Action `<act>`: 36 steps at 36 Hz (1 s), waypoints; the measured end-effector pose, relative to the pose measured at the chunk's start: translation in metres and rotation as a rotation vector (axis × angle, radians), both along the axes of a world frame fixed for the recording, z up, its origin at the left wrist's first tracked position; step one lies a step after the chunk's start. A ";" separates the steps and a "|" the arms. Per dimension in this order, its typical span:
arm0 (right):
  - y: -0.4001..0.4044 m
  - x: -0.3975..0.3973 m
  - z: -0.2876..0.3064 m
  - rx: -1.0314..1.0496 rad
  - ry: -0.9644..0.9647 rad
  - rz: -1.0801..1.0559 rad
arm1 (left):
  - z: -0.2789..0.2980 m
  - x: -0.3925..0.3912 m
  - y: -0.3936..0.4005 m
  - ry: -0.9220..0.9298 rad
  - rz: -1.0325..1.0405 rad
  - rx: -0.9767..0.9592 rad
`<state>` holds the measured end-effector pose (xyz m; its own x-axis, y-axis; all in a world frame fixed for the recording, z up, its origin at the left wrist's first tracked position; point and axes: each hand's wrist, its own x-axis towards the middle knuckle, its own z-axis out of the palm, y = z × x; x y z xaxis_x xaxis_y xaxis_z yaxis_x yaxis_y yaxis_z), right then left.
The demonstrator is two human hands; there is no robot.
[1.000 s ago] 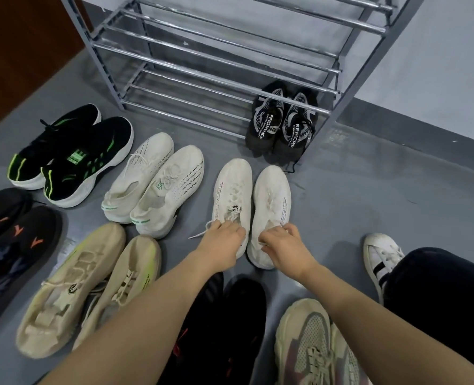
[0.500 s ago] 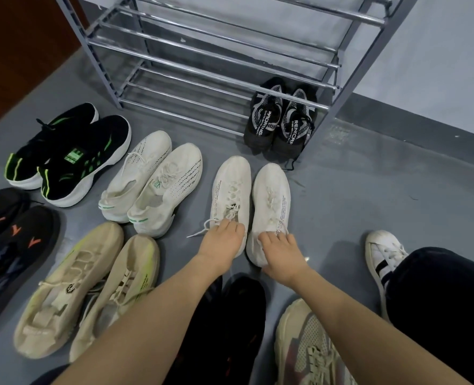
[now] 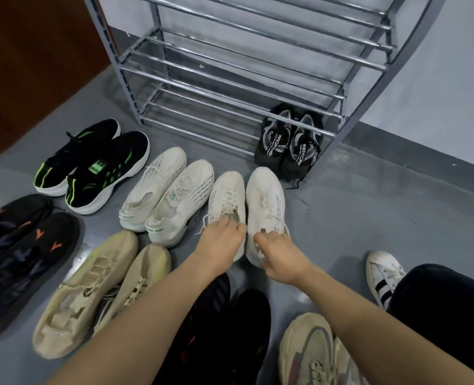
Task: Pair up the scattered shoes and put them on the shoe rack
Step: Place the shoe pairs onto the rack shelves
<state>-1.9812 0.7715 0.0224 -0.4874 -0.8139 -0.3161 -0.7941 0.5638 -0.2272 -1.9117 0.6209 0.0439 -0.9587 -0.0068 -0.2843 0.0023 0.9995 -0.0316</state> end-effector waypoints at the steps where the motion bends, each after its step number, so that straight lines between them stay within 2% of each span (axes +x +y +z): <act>1: -0.001 -0.001 0.003 -0.005 -0.003 -0.003 | 0.003 0.000 -0.001 0.008 -0.001 -0.002; 9: -0.009 -0.006 0.034 -0.075 -0.018 -0.009 | 0.031 0.002 -0.006 0.071 -0.016 0.047; 21: -0.055 -0.024 0.084 -0.157 0.109 -0.042 | 0.073 -0.017 -0.046 0.237 0.046 0.037; 27: -0.085 -0.055 0.079 -0.211 0.148 -0.034 | 0.067 -0.042 -0.069 0.278 0.122 0.029; 34: -0.126 -0.099 0.064 -0.263 -0.003 -0.021 | 0.049 -0.087 -0.103 0.211 0.226 0.027; 36: -0.134 -0.112 0.056 -0.259 0.011 -0.004 | 0.040 -0.100 -0.110 0.314 0.210 0.012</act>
<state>-2.0928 0.6370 0.0784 -0.4934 -0.8649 -0.0917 -0.7949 0.4912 -0.3561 -2.0117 0.5104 0.0841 -0.9774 -0.2104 0.0220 -0.2102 0.9776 0.0137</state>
